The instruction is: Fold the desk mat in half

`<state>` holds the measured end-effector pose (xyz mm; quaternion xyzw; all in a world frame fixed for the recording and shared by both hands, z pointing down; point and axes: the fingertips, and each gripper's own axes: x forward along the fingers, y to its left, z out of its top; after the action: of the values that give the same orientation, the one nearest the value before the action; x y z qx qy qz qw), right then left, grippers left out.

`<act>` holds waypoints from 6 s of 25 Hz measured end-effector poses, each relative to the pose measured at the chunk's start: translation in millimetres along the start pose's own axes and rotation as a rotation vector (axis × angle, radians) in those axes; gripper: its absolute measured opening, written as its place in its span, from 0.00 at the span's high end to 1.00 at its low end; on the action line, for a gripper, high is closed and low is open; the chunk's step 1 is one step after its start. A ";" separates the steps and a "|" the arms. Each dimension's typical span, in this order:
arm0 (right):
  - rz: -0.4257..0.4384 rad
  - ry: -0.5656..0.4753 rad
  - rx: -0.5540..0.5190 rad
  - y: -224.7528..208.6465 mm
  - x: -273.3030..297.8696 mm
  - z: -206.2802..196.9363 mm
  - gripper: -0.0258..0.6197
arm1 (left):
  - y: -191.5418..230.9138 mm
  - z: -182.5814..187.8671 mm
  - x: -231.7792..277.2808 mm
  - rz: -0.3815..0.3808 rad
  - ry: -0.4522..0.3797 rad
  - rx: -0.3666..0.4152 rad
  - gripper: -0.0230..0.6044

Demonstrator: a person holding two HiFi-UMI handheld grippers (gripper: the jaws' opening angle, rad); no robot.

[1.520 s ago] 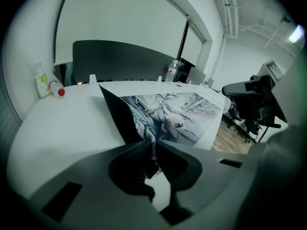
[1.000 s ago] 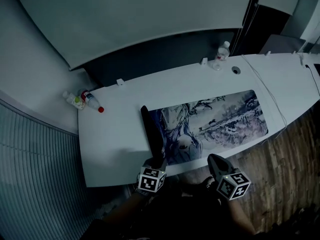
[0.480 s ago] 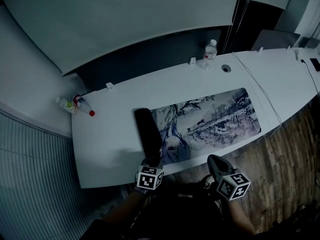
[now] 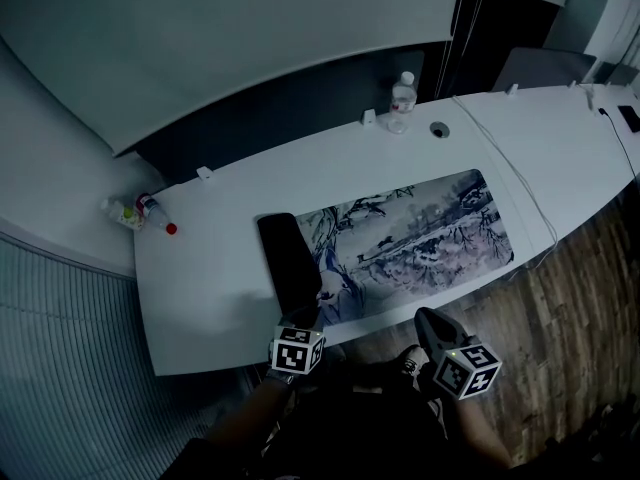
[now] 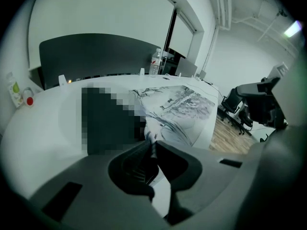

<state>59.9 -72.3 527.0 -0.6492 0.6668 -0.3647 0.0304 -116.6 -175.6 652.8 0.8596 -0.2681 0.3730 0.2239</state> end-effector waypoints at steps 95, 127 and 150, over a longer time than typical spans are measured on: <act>-0.082 -0.156 0.043 -248.2 -190.8 86.7 0.92 | -248.9 110.0 137.7 0.018 0.048 0.076 0.90; -0.166 -0.197 0.109 -290.5 -157.5 130.4 0.92 | -335.4 159.2 201.9 -0.230 0.111 0.256 0.90; -0.281 -0.223 0.182 -318.2 -190.9 126.1 0.92 | -394.2 183.4 233.9 -0.343 0.139 0.359 0.90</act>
<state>422.8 75.5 519.3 -0.7668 0.5265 -0.3499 0.1113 361.7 -53.5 644.0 0.8908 -0.0319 0.4294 0.1454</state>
